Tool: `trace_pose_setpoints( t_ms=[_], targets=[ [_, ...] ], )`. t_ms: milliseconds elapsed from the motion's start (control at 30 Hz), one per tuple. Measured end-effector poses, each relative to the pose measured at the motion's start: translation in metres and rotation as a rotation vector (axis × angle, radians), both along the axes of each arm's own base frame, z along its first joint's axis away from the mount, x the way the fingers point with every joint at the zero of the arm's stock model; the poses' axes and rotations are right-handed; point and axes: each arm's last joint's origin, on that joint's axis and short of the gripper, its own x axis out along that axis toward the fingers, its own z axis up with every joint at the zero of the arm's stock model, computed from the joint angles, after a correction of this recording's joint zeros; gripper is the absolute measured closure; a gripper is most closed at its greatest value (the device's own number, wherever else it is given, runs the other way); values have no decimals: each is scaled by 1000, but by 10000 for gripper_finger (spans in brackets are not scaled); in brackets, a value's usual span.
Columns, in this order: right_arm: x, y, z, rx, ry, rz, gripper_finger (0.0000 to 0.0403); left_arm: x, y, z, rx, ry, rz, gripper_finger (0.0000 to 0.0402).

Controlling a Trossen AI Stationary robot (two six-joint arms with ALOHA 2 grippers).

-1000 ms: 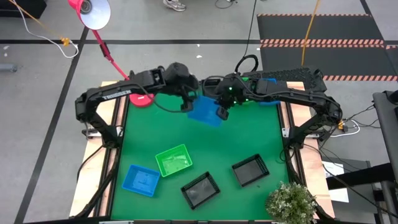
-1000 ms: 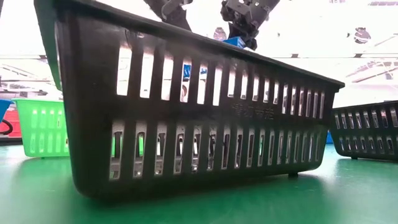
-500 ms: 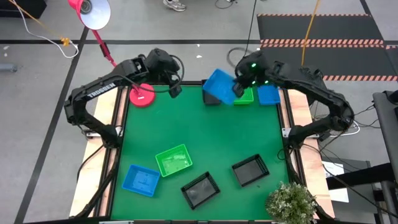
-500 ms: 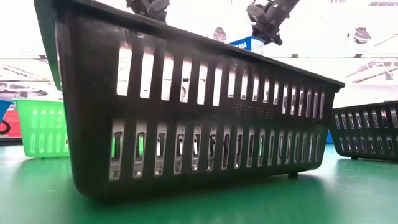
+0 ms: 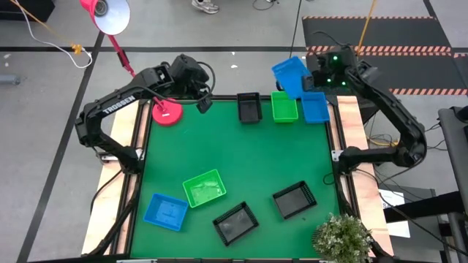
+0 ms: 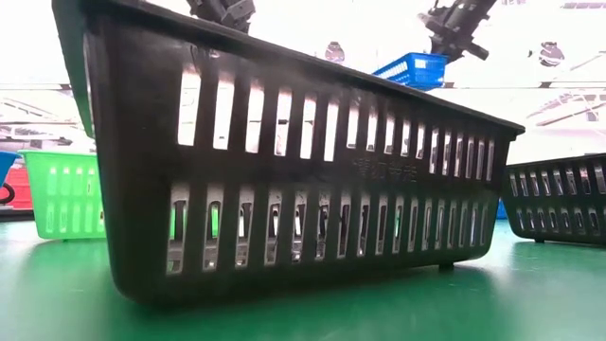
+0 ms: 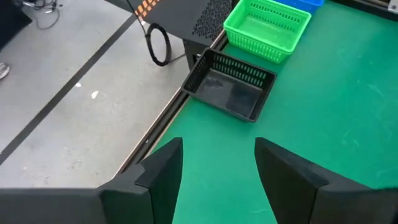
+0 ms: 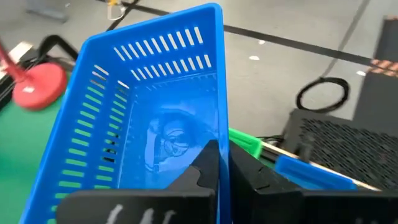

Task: Stack baskets by color
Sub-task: Stack the middle blue bin on the top blue bin

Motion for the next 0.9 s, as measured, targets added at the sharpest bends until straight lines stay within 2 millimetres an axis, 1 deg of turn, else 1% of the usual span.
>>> trace_pose_setpoints(
  t_ms=[167, 433, 600, 733, 800, 900],
  targets=[
    [-16, -4, -3, 18, 16, -71, 396, 0, 0, 0, -16, -11, 5, 202],
    [-33, -6, -32, 33, 21, -211, 395, 0, -1, -1, -44, -6, 4, 202],
    [-34, -3, -46, -1, -5, -213, 395, 0, -4, -2, -55, 0, 1, 202],
    [-35, -2, -54, 56, -43, -263, 399, 1, -6, -2, -62, -4, -14, 202],
    [-35, 0, -55, 82, -62, -285, 399, 2, -7, -2, -65, -5, -23, 202],
    [-32, 9, -49, 72, -91, -281, 400, 3, -9, -2, -65, -5, -31, 202]
  ],
)
